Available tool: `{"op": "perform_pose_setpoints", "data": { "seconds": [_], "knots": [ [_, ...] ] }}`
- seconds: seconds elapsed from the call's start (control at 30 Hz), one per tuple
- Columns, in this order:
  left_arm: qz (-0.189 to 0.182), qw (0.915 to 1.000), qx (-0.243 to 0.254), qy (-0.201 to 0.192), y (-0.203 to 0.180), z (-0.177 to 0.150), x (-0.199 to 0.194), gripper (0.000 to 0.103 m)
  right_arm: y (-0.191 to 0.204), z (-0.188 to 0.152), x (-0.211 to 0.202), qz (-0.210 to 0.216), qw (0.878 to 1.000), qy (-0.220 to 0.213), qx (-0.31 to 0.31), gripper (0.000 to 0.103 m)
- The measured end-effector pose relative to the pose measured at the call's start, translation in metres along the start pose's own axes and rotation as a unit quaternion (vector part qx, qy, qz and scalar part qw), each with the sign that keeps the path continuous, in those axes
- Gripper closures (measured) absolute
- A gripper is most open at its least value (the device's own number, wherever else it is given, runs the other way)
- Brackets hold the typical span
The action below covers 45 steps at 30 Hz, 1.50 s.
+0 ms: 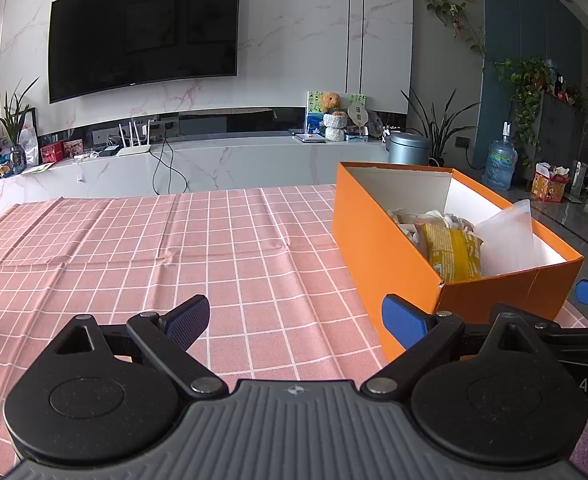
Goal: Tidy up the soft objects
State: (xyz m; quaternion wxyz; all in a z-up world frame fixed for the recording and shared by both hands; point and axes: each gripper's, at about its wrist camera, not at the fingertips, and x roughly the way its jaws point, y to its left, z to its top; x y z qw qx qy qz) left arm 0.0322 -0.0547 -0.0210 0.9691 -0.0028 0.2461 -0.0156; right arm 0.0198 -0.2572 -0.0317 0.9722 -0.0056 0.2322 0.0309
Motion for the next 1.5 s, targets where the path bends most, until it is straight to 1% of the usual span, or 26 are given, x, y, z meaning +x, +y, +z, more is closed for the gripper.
{"op": "perform_pose_setpoints", "data": {
  "seconds": [1.5],
  "knots": [
    [0.001,1.0000,0.002,0.004,0.0036,-0.0001,-0.0008,0.000,-0.0010,-0.0021,0.0024,-0.001,1.000,0.004,0.002,0.003]
  ]
}}
